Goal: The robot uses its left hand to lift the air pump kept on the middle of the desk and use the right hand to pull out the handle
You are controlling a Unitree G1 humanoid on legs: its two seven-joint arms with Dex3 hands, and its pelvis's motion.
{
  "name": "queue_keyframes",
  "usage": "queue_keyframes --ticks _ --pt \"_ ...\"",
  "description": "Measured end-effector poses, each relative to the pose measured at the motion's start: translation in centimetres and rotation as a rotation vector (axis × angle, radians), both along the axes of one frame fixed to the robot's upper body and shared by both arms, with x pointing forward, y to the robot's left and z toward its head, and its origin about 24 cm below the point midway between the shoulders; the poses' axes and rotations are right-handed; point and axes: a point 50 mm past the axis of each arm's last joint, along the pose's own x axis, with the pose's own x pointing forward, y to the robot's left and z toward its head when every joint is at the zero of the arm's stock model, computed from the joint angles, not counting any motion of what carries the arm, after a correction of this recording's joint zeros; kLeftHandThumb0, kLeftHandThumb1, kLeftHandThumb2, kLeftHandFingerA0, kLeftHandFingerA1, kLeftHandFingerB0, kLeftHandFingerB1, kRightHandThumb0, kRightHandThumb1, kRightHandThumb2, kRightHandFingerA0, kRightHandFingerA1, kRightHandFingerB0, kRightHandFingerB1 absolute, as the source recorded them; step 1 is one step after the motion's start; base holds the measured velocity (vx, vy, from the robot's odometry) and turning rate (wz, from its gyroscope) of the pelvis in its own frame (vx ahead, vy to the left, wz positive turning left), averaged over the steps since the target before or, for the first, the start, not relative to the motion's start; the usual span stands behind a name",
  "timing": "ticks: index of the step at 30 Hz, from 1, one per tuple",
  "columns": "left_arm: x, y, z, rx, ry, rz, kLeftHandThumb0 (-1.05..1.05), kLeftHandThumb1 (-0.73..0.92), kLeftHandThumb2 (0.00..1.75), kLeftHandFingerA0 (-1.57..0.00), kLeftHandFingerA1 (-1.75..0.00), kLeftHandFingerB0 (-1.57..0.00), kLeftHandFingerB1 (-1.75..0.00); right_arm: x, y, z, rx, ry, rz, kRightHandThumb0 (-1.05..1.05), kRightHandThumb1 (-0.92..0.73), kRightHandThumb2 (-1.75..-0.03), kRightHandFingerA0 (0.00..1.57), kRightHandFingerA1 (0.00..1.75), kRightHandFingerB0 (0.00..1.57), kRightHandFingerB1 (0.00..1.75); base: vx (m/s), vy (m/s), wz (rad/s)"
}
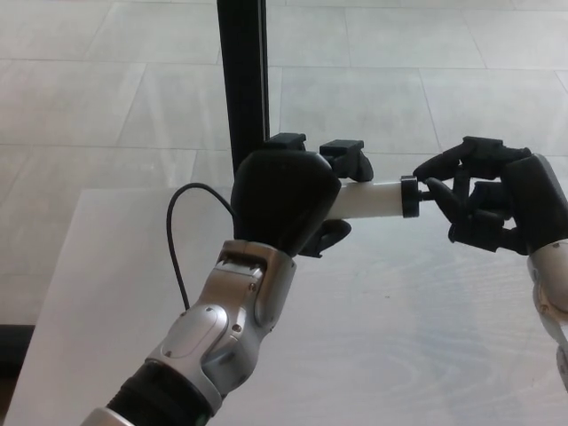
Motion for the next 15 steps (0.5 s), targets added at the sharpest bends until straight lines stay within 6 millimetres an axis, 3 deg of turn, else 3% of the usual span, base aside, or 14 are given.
queue_keyframes --ticks 1,2,4,5,7,8,10,11,13,15 --pt "0.0 0.0 -0.04 0.001 -0.002 0.001 -0.15 0.6 0.8 -0.82 -1.54 -0.85 -1.02 0.0 0.02 0.01 -0.004 -0.002 0.0 -0.19 -0.66 -0.79 0.99 1.4 0.89 0.98 0.0 0.0 0.0" --pt "0.0 0.01 -0.05 0.002 -0.003 0.001 -0.17 0.65 0.78 -0.78 -1.58 -0.78 -1.2 -0.01 0.04 0.02 -0.008 -0.003 0.001 -0.18 -0.65 -0.84 0.98 1.45 0.89 1.09 0.0 0.0 0.0" --pt "0.0 0.03 -0.05 0.004 -0.003 0.001 -0.18 0.65 0.76 -0.79 -1.58 -0.81 -1.14 -0.01 0.05 0.03 -0.009 -0.005 0.002 -0.22 -0.63 -0.86 0.98 1.48 0.91 1.16 0.0 0.0 0.0" --pt "0.0 0.03 -0.04 0.004 -0.004 0.001 -0.2 0.62 0.74 -0.82 -1.48 -0.89 -0.89 0.0 0.05 0.01 -0.01 -0.005 0.003 -0.24 -0.64 -0.83 0.97 1.47 0.9 1.2 0.0 0.0 0.0" --pt "0.0 0.03 -0.04 0.004 -0.004 0.001 -0.19 0.63 0.75 -0.83 -1.49 -0.87 -0.88 0.02 0.03 -0.07 -0.012 -0.005 0.003 -0.21 -0.64 -0.84 0.98 1.5 0.88 1.22 0.0 0.0 0.0" --pt "0.0 0.03 -0.05 0.004 -0.003 0.001 -0.18 0.61 0.79 -0.82 -1.53 -0.85 -1.02 0.03 0.02 -0.1 -0.014 -0.005 0.003 -0.22 -0.63 -0.85 0.97 1.53 0.87 1.25 0.0 0.0 0.0" --pt "-0.01 0.02 -0.05 0.004 -0.004 0.0 -0.18 0.6 0.8 -0.82 -1.5 -0.87 -0.94 0.04 -0.01 -0.14 -0.017 -0.006 0.001 -0.23 -0.64 -0.81 0.98 1.52 0.88 1.25 0.0 0.0 0.0" --pt "-0.01 0.01 -0.04 0.004 -0.004 -0.001 -0.15 0.61 0.8 -0.79 -1.58 -0.75 -1.31 0.04 -0.02 -0.16 -0.02 -0.007 0.0 -0.24 -0.64 -0.8 0.99 1.51 0.89 1.2 0.0 0.0 0.0" --pt "-0.03 -0.01 -0.03 0.004 -0.005 -0.004 -0.15 0.61 0.8 -0.79 -1.58 -0.75 -1.31 0.08 -0.09 -0.3 -0.029 -0.005 -0.007 -0.24 -0.64 -0.8 0.99 1.51 0.89 1.2 0.0 0.0 0.0" --pt "-0.03 0.0 -0.02 0.004 -0.006 -0.006 -0.1 0.59 0.84 -0.79 -1.71 -0.65 -1.51 0.09 -0.13 -0.56 -0.038 0.002 -0.011 -0.19 -0.61 -0.82 0.99 1.52 0.89 1.22 0.0 0.0 0.0"
